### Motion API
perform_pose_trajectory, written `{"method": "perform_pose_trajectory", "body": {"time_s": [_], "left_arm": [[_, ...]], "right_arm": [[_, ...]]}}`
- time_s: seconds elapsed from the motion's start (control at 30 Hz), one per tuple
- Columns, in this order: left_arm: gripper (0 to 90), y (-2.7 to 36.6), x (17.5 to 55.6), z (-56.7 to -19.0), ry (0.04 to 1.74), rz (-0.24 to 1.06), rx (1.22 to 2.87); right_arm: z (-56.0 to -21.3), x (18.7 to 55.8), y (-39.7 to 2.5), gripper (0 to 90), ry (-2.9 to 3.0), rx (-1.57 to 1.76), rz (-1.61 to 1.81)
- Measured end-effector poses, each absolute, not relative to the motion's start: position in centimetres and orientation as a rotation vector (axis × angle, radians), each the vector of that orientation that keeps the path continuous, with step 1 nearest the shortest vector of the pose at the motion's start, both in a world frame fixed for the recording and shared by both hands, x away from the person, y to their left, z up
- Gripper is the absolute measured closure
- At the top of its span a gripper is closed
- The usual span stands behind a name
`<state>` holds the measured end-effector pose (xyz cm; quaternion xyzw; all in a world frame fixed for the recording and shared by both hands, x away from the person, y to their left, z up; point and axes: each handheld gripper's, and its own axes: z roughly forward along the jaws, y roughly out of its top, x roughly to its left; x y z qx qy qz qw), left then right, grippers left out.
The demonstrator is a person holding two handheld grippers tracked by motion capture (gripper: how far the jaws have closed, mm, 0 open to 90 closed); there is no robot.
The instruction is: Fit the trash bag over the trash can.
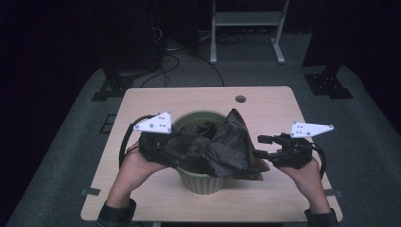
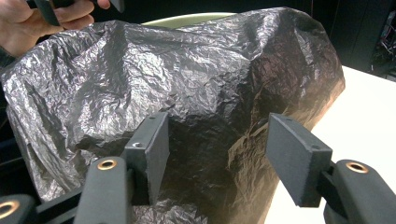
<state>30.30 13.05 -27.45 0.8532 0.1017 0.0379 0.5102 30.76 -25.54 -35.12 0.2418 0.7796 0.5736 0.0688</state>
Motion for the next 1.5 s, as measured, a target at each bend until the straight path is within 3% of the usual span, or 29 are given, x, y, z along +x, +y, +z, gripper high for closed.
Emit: {"method": "perform_pose_trajectory", "body": {"time_s": [0.2,0.33,0.43,0.5,0.57,0.9,1.1,1.2,1.3,1.5], "left_arm": [[39.9,10.9,31.6,-27.6,0.256,0.052,2.1],[57.5,10.1,32.1,-28.3,0.265,0.015,2.152],[80.3,10.1,32.1,-28.5,0.262,0.032,2.198],[88.2,10.5,32.1,-28.6,0.27,0.044,2.208],[89.8,11.2,32.0,-28.5,0.29,0.064,2.205],[89.8,15.7,32.4,-28.5,0.431,0.169,2.146],[88.6,16.0,32.6,-29.5,0.479,0.212,2.167],[68.8,15.6,32.7,-29.7,0.498,0.242,2.175],[54.6,15.5,32.5,-29.2,0.488,0.255,2.146],[46.6,14.5,32.1,-27.5,0.417,0.259,2.12]], "right_arm": [[-35.1,30.7,-25.5,39.2,2.345,0.725,1.729],[-35.0,30.6,-25.6,39.2,2.34,0.725,1.735],[-35.0,30.5,-25.6,39.2,2.339,0.72,1.736],[-34.9,30.5,-25.6,39.2,2.338,0.717,1.738],[-34.8,30.4,-25.6,39.2,2.335,0.717,1.741],[-34.6,30.1,-25.8,39.2,2.33,0.714,1.742],[-34.8,29.8,-26.3,39.2,2.328,0.728,1.738],[-34.8,29.5,-26.6,39.2,2.326,0.73,1.735],[-34.8,29.4,-26.9,39.2,2.322,0.74,1.735],[-34.9,29.5,-26.8,39.2,2.325,0.733,1.737]]}}
